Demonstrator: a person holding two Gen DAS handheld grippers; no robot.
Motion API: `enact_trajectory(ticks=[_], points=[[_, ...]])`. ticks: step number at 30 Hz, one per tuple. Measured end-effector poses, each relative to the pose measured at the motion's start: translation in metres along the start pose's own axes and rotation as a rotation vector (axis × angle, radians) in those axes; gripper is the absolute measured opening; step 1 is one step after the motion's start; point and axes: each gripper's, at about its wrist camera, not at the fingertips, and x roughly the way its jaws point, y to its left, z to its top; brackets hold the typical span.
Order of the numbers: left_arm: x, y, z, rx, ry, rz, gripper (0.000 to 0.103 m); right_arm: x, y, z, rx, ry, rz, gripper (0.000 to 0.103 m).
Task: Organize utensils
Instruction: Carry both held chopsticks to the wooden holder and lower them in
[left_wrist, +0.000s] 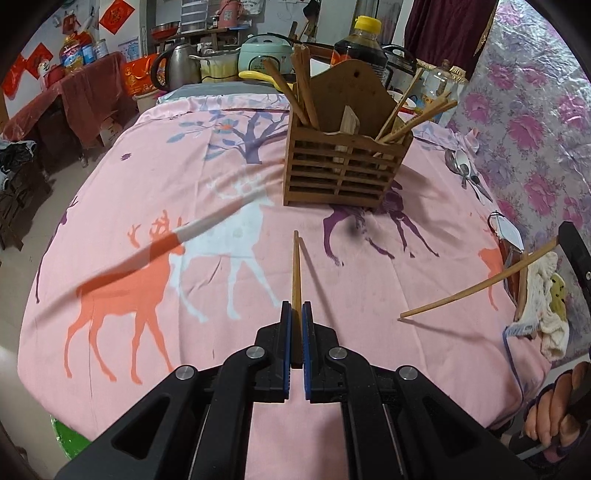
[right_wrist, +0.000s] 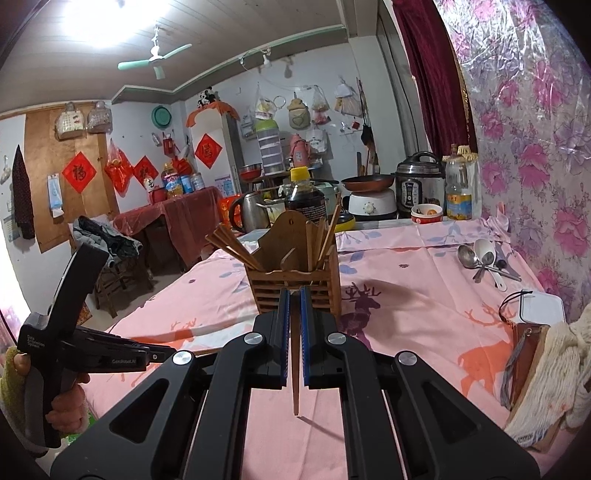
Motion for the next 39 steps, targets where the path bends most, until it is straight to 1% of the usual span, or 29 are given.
enact_trajectory(ticks=[7, 11, 15, 21, 24, 27, 29, 32, 35, 37, 39], points=[[0.016, -0.001, 0.027, 0.001, 0.03, -0.001, 0.006, 0.016, -0.005, 0.013, 0.007, 0.002, 0.002, 0.006], [0.017, -0.001, 0.047, -0.005, 0.011, 0.001, 0.006, 0.026, -0.007, 0.017, 0.015, 0.008, 0.005, 0.006], [0.018, -0.003, 0.065, -0.011, -0.026, 0.011, 0.006, 0.036, -0.011, 0.021, 0.021, 0.016, 0.003, 0.006], [0.012, -0.007, 0.079, -0.008, -0.066, 0.014, 0.006, 0.046, -0.015, 0.029, 0.02, 0.017, 0.005, 0.006], [0.002, -0.009, 0.081, 0.006, -0.077, 0.011, 0.006, 0.047, -0.015, 0.038, 0.017, 0.007, 0.015, 0.006], [-0.012, -0.009, 0.083, 0.015, -0.073, -0.014, 0.006, 0.046, -0.014, 0.049, 0.023, -0.002, 0.039, 0.006], [-0.026, -0.011, 0.083, 0.029, -0.085, -0.016, 0.006, 0.043, -0.012, 0.059, 0.019, -0.017, 0.054, 0.006], [-0.053, -0.014, 0.085, 0.044, -0.107, -0.039, 0.006, 0.035, -0.007, 0.076, 0.009, -0.05, 0.075, 0.006], [-0.08, -0.022, 0.091, 0.068, -0.159, -0.037, 0.006, 0.025, 0.002, 0.095, -0.01, -0.098, 0.091, 0.006], [-0.1, -0.031, 0.099, 0.091, -0.215, -0.02, 0.006, 0.018, 0.009, 0.111, -0.03, -0.143, 0.097, 0.006], [-0.113, -0.039, 0.108, 0.104, -0.253, -0.017, 0.006, 0.013, 0.017, 0.125, -0.055, -0.183, 0.095, 0.006]])
